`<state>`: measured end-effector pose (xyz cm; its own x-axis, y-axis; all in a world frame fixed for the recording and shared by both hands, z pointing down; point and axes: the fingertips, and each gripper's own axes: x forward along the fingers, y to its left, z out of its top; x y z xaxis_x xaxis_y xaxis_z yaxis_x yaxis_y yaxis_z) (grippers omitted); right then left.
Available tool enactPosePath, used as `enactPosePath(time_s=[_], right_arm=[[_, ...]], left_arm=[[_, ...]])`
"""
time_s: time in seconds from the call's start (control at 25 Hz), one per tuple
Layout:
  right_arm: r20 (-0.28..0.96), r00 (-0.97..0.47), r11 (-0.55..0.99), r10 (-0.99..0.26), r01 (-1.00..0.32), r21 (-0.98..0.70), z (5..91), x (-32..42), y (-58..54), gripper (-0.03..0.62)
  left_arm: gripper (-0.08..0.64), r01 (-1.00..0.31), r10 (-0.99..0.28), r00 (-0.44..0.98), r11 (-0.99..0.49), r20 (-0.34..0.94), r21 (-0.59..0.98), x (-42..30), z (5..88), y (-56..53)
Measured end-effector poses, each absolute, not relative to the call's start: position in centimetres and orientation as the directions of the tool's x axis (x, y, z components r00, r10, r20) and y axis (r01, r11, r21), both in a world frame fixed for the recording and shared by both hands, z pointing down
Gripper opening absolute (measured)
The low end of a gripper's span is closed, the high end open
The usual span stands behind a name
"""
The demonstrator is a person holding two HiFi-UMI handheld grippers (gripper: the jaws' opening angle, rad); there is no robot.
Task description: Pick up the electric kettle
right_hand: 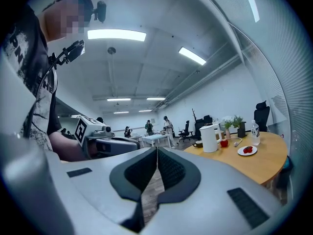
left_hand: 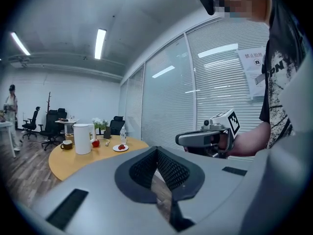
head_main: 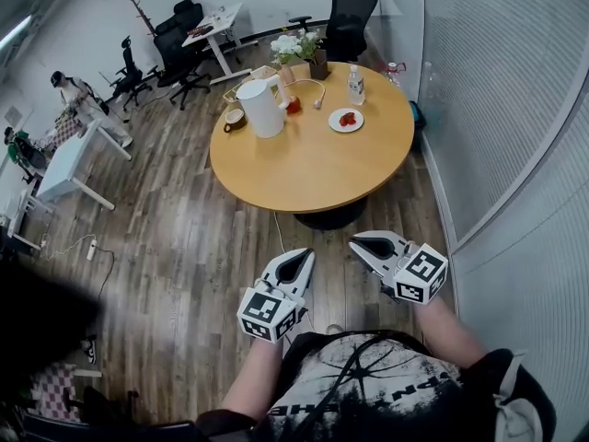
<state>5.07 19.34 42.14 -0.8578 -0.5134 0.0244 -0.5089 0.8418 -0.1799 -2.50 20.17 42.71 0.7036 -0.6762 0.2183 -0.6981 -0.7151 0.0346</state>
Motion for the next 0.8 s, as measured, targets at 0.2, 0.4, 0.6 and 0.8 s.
enactPosePath(time_s=[0.2, 0.4, 0.6, 0.8], right_arm=[[0.048, -0.853, 0.837, -0.52, -0.52, -0.172, 42.4, 2.3, 17.5, 0.022], [0.058, -0.842, 0.824, -0.536, -0.537, -0.179, 42.5, 0.1, 15.8, 0.023], [0.076, -0.835, 0.822, -0.544, -0.549, -0.149, 43.2, -1.9, 14.7, 0.023], [0.098, -0.831, 0.818, -0.548, -0.557, -0.145, 43.9, -3.1, 13.9, 0.023]], left_arm=[[0.0, -0.679, -0.656, 0.724, -0.732, 0.214, 0.056, -4.9, 43.0, 17.9], [0.0, -0.663, -0.638, 0.74, -0.745, 0.213, 0.07, -7.1, 43.4, 16.3], [0.0, -0.657, -0.631, 0.747, -0.749, 0.208, 0.088, -9.2, 44.2, 15.5], [0.0, -0.655, -0.627, 0.75, -0.749, 0.211, 0.106, -10.6, 45.1, 15.1]])
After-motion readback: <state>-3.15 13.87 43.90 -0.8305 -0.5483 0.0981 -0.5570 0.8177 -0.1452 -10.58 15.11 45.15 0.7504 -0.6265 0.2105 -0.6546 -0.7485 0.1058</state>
